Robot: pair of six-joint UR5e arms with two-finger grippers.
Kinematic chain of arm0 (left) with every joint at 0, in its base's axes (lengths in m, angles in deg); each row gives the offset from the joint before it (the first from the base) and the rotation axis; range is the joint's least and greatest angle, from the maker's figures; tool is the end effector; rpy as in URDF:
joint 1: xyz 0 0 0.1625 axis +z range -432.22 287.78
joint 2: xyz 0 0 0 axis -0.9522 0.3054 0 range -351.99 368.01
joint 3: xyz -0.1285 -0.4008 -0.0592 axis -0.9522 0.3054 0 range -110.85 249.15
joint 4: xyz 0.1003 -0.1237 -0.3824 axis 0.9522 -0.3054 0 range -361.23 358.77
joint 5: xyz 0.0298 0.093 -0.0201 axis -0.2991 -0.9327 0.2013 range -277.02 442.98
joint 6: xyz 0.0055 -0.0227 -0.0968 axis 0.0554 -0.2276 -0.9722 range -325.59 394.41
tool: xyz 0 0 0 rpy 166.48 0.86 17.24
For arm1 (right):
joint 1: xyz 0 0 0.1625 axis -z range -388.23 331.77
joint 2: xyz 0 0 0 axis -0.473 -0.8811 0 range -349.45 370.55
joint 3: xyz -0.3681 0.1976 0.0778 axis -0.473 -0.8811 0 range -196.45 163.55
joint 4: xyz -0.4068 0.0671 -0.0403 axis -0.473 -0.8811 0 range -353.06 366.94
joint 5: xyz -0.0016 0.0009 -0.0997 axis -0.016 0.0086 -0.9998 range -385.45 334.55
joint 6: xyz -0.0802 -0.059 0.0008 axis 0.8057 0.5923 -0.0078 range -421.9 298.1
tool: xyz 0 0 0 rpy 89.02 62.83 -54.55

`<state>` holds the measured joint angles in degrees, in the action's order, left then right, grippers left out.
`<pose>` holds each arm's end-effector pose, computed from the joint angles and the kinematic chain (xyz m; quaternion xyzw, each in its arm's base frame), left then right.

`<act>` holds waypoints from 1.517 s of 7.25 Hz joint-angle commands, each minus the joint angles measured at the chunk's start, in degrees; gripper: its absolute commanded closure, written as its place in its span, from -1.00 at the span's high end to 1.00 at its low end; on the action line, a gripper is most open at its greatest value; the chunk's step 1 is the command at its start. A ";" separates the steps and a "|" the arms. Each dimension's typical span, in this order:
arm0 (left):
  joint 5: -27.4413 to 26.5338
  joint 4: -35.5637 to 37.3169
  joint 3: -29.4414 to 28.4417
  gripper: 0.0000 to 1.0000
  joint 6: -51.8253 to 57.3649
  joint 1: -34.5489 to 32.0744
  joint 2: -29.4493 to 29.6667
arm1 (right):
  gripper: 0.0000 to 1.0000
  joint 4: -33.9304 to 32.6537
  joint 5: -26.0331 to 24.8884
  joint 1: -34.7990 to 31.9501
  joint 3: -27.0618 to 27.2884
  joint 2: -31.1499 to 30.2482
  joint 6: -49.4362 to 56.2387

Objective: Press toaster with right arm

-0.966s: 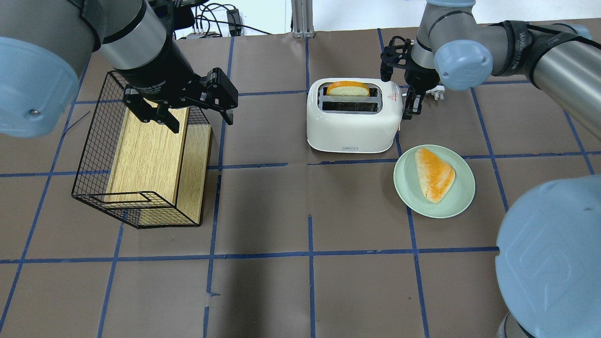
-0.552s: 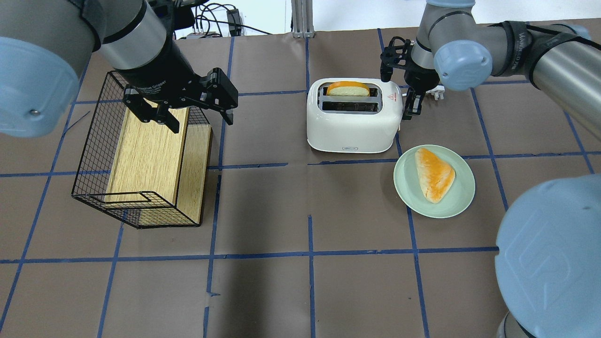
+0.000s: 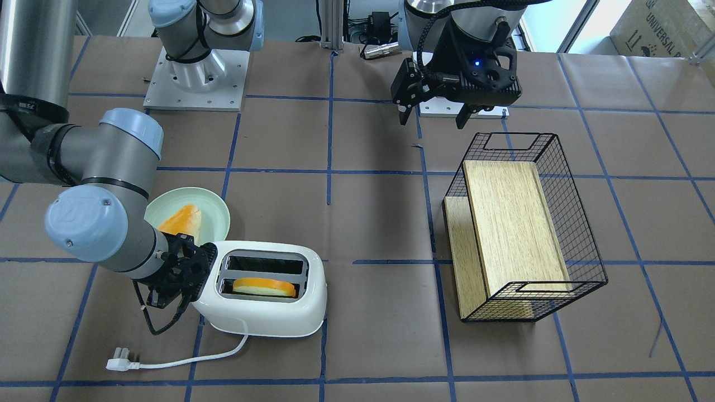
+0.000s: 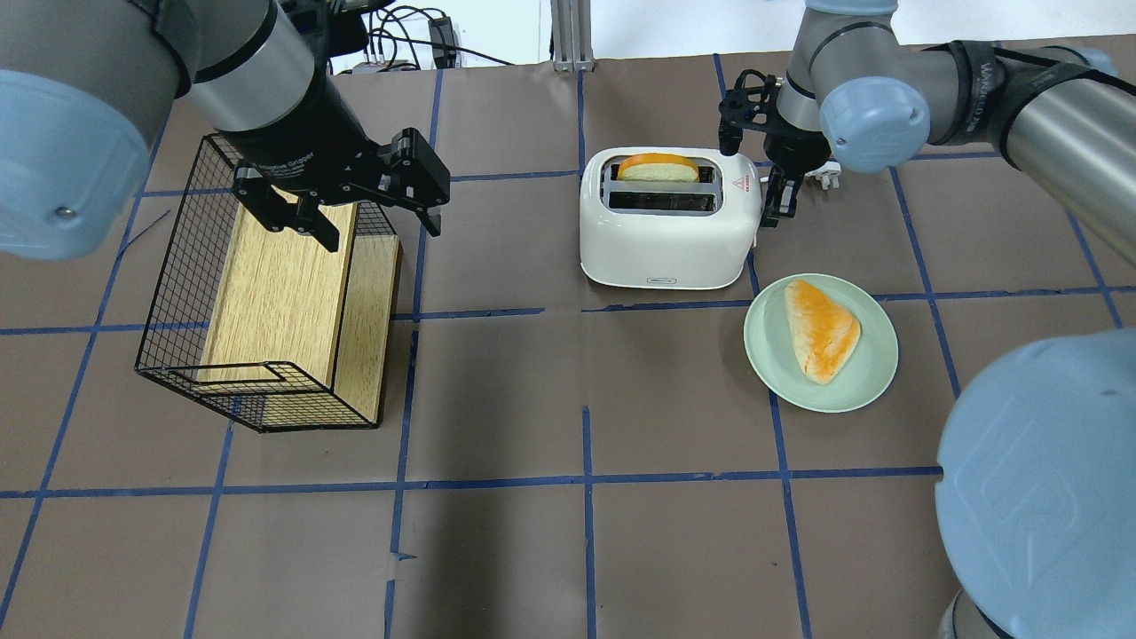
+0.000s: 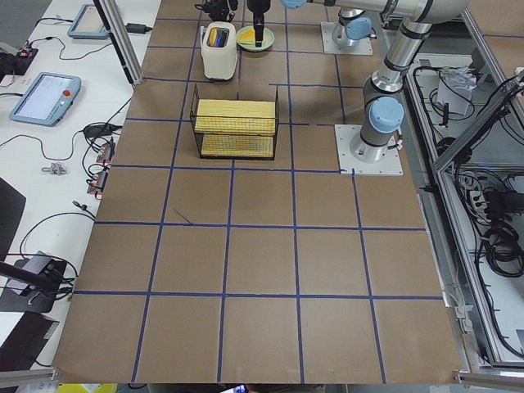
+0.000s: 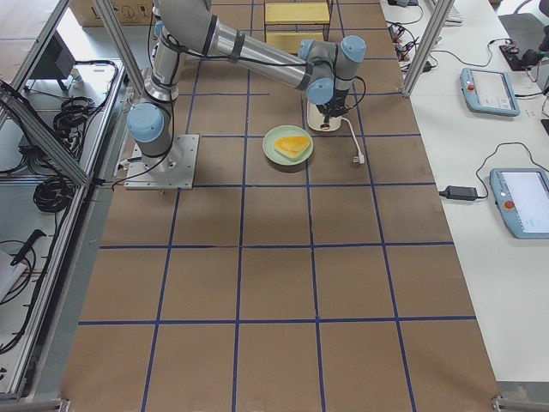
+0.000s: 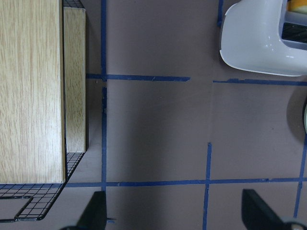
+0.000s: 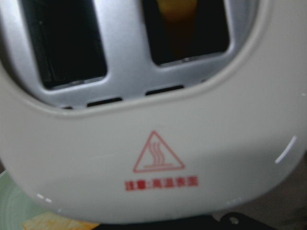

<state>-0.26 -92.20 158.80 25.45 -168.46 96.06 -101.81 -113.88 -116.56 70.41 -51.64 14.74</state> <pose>-0.1963 -0.4608 0.5065 0.0230 -0.9979 0.0037 0.0600 0.1172 -0.6473 0.2654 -0.6071 0.7928 0.0314 0.0432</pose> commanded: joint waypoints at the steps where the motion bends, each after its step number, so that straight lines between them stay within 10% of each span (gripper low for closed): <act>1: 0.00 0.00 0.00 1.00 0.00 0.00 0.02 | -0.80 -0.77 -0.07 0.00 0.06 0.06 0.01; 5: 0.00 0.00 0.00 1.00 0.00 0.00 0.02 | -0.75 2.99 0.19 0.26 -1.69 -3.79 -1.48; 6: 0.00 0.00 0.00 1.00 0.00 0.00 0.02 | -0.30 7.71 0.45 0.18 -3.43 -6.77 -4.27; 7: 0.00 0.00 0.00 1.00 0.00 0.00 0.02 | 0.74 15.42 0.71 0.09 -5.80 -10.11 -10.30; 11: 0.00 0.00 0.00 1.00 0.00 0.00 0.02 | 1.00 24.19 0.54 -0.35 -0.50 -26.79 -50.98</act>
<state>-0.26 -92.20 158.80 25.44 -168.46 96.04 -78.91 -113.37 -116.78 66.78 -72.61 -23.27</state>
